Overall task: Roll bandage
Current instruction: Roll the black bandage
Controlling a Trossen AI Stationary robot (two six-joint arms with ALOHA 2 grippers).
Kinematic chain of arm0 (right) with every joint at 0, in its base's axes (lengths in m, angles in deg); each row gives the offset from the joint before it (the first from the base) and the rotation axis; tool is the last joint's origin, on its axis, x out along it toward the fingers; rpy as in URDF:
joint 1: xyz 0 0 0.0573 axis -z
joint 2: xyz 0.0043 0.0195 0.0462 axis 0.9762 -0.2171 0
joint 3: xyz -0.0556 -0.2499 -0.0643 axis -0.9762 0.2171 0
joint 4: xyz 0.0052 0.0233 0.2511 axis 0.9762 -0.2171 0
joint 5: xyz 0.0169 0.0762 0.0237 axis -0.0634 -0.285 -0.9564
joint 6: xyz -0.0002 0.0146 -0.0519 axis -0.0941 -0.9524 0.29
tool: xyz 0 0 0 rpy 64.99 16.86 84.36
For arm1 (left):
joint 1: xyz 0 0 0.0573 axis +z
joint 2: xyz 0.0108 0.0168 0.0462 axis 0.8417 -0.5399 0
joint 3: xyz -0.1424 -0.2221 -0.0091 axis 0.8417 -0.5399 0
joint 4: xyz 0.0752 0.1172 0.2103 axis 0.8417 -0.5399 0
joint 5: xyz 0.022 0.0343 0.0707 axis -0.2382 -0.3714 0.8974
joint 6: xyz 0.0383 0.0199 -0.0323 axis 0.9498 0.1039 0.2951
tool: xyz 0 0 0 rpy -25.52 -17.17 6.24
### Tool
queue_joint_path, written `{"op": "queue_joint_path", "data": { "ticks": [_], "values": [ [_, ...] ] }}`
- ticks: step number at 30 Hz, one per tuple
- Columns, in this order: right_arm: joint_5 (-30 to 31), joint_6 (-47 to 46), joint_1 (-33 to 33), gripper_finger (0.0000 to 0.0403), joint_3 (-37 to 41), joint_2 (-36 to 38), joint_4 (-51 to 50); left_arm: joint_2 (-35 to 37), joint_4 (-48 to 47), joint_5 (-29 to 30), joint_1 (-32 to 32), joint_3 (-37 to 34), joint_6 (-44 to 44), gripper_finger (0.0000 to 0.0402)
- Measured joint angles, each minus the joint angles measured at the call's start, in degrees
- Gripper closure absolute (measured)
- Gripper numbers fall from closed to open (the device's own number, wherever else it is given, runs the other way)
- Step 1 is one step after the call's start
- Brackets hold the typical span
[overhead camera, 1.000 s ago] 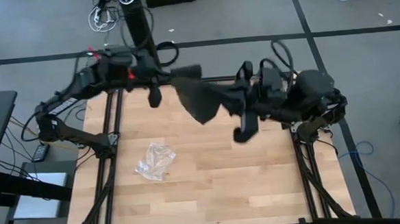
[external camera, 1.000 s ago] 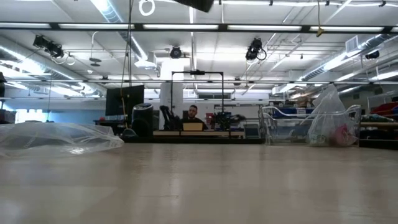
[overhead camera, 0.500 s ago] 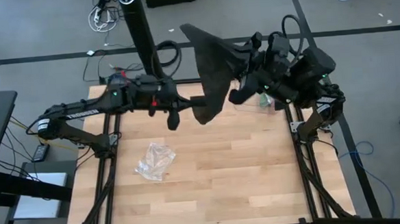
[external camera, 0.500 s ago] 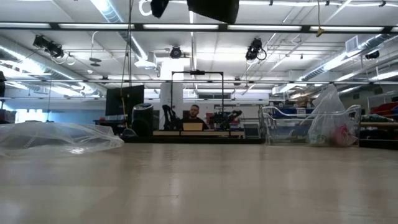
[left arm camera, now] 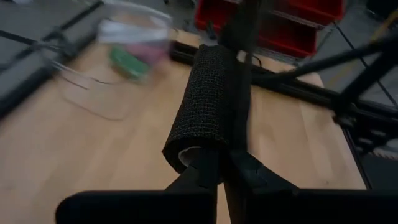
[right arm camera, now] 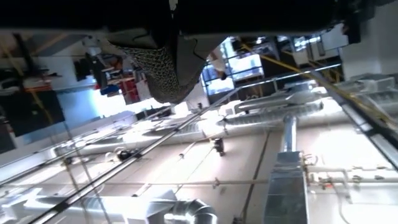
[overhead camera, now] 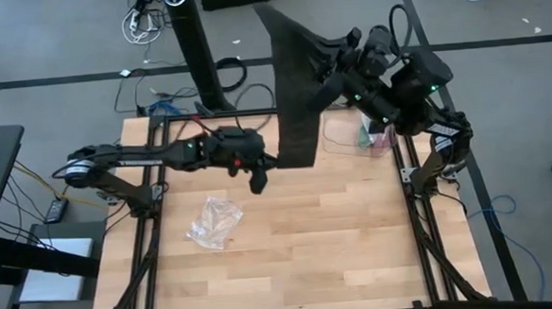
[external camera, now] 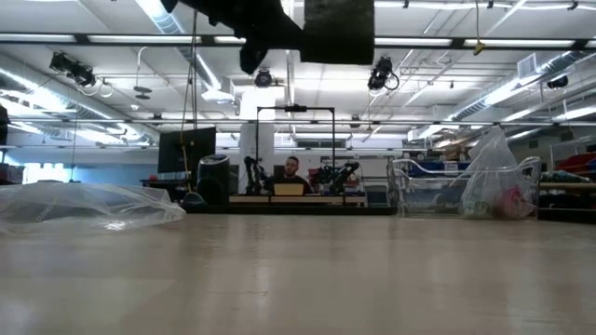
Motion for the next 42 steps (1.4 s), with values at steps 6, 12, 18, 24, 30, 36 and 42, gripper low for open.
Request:
{"op": "queue_joint_path", "data": {
  "ticks": [6, 12, 18, 24, 30, 36, 42],
  "values": [
    [0.58, 0.40, 3.11, 0.0403, 0.00, -0.02, -0.80, -3.45, 4.23, -0.13, -2.84, 0.00, -1.26, 0.0389],
    [1.62, 2.54, 7.09, 0.0403, 0.00, -0.02, -1.62, -2.80, 5.96, -0.13, -5.02, 0.07, -1.48, 0.0389],
    [1.12, -0.36, 12.77, 0.0403, 0.00, -0.02, -7.40, -2.73, 4.84, -0.11, -6.82, 3.14, -0.87, 0.0389],
    [-3.89, -6.45, 18.44, 0.0403, 2.12, -0.07, -13.15, -2.71, 1.63, -0.14, -8.43, 8.69, 1.31, 0.0389],
    [-6.33, -12.11, 22.42, 0.0403, 2.40, -1.06, -22.58, -2.71, -8.23, 1.06, -9.64, 17.98, 5.35, 0.0389],
    [-13.17, -19.12, 25.13, 0.0383, 2.43, -2.31, -28.62, -2.29, -12.10, 3.02, -11.40, 25.84, 6.94, 0.0389],
    [-21.12, -23.30, 26.88, 0.0310, 2.40, -2.71, -35.46, 0.77, -13.51, 4.10, -12.69, 28.55, 5.65, 0.0389]
  ]
}}
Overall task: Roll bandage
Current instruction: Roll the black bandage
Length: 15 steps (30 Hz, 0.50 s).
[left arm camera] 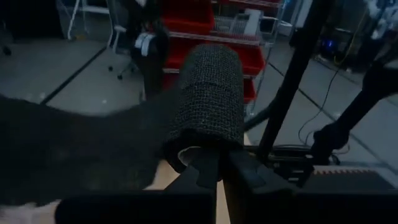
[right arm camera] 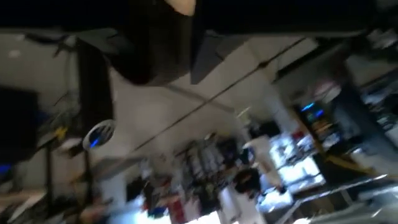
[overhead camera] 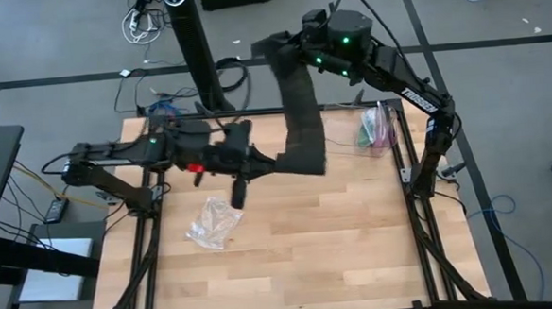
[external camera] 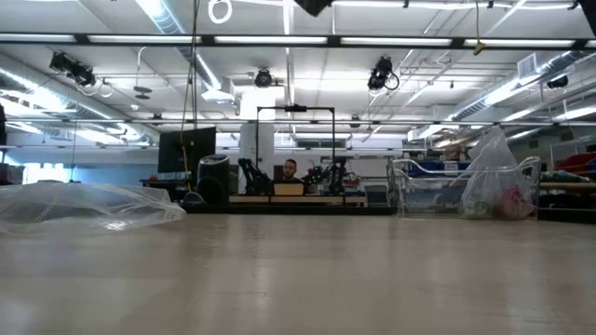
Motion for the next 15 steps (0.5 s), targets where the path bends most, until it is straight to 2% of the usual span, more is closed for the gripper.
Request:
{"op": "queue_joint_path", "data": {
  "ticks": [8, 15],
  "values": [
    [-8.04, -2.95, 0.22, 0.0188, 0.00, 0.07, -0.96, 5.15, -0.57, 2.07, -0.27, -0.02, -3.22, 0.0389],
    [-10.01, -8.80, 1.06, 0.0133, 0.00, 0.09, -4.54, 6.89, -0.45, 2.59, -1.12, -0.04, -4.29, 0.0389]
  ]
}}
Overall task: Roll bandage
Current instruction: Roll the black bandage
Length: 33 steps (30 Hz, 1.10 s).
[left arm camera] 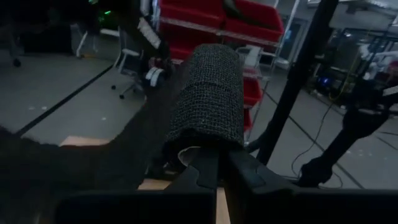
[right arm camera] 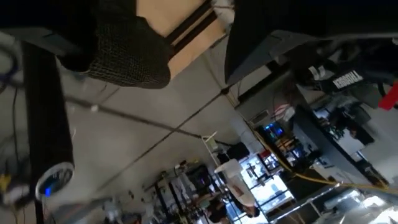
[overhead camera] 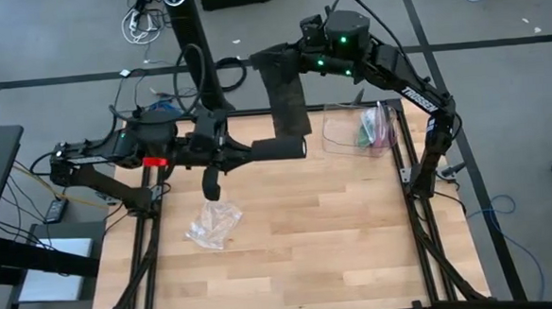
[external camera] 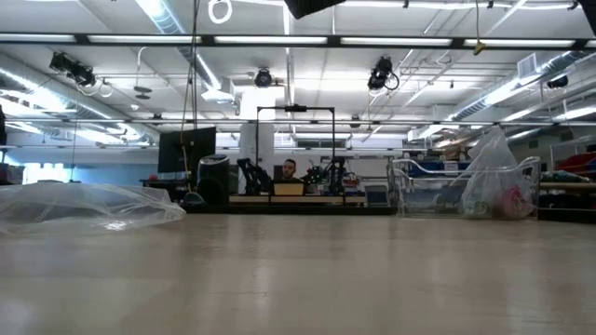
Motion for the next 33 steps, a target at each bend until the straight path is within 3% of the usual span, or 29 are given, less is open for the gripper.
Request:
{"op": "queue_joint_path", "data": {
  "ticks": [11, 18, 25, 33],
  "values": [
    [-13.94, -17.92, 2.63, 0.0134, -0.02, -0.13, -17.22, 0.04, -1.69, -0.02, -1.71, 0.64, -1.07, 0.0389],
    [-18.15, -19.42, 3.23, 0.0127, -0.02, -0.14, -29.31, 0.04, -2.20, -0.37, -3.13, 0.87, -0.71, 0.0389],
    [-24.72, -20.73, 4.69, 0.0119, -0.02, -0.14, -34.32, 0.42, -2.41, -2.38, -3.66, 0.94, -1.38, 0.0389],
    [-31.32, -26.14, 7.03, 0.0117, -0.02, -0.16, -37.72, 0.12, -11.65, -2.40, -5.01, 9.95, 0.90, 0.0389]
  ]
}}
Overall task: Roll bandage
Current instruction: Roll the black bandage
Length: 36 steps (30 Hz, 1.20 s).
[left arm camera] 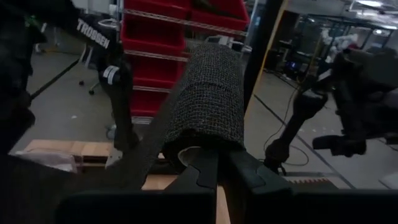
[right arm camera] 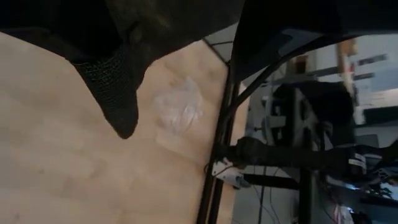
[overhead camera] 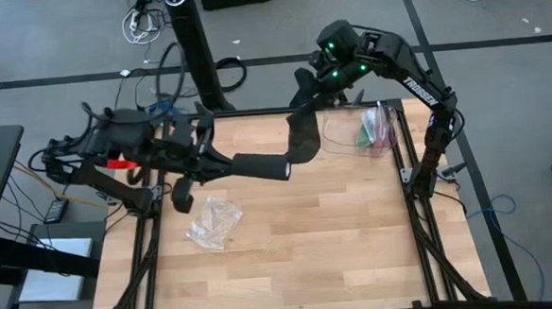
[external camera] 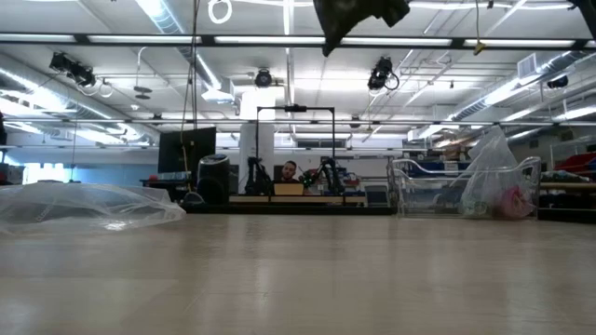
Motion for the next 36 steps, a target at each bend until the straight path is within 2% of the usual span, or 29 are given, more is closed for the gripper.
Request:
{"op": "queue_joint_path", "data": {
  "ticks": [9, 14, 17, 21, 27, 31, 36],
  "values": [
    [-6.39, -7.55, 0.34, 0.0118, 0.00, -0.02, 0.06, -0.43, -5.62, 0.25, -1.49, 3.18, 1.00, 0.0389],
    [-8.24, -10.74, -0.73, 0.0117, 0.00, -0.02, 4.17, -2.35, -7.57, 0.31, -2.93, 3.14, 1.00, 0.0389],
    [-8.68, -7.56, -1.33, 0.0114, 0.00, -0.02, 6.82, -2.48, -7.27, 0.33, -3.73, 3.14, 1.00, 0.0389],
    [-9.58, 3.05, -2.24, 0.0116, 0.00, 0.26, 11.93, -2.28, -8.09, 1.03, -3.75, 5.10, 0.86, 0.0389],
    [1.33, 23.87, -5.74, 0.0127, -0.06, 4.48, 16.10, -2.00, -15.78, 5.97, -3.75, 14.23, 0.85, 0.0389],
    [10.53, 36.62, -11.55, 0.0132, -0.07, 6.73, 15.42, -2.15, -18.76, 9.52, -3.73, 19.11, 0.80, 0.0389],
    [17.18, 43.26, -21.03, 0.0134, -0.07, 6.41, 18.26, -2.13, -19.07, 12.40, -3.71, 24.53, 1.10, 0.0389]
  ]
}}
